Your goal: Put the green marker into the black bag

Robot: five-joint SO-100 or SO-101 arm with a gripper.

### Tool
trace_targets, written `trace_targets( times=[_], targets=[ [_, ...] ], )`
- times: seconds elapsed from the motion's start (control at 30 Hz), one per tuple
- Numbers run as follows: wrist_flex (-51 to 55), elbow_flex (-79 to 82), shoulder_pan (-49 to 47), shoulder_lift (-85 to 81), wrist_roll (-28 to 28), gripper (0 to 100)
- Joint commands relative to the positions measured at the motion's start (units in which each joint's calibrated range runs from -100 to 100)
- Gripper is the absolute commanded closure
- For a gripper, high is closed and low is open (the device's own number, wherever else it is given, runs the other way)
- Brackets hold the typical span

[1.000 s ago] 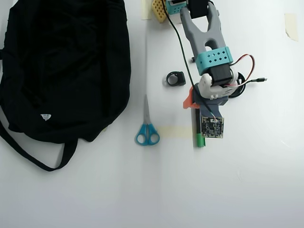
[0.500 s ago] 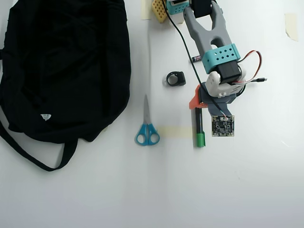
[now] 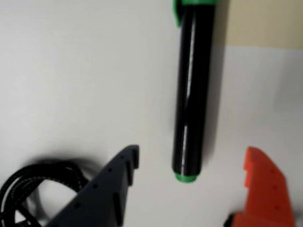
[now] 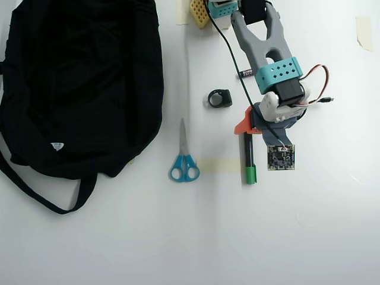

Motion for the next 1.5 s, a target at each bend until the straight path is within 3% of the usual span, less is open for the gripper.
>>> trace_targets(
  times=[0.0, 1.33, 1.47],
  targets=[
    [-0.4, -3.2, -0.5, 0.6, -0.1, 71],
    [-1.0, -13.3, 0.2, 12.7, -0.1, 70],
    [-1.0, -13.3, 0.3, 12.8, -0.1, 74]
  ],
)
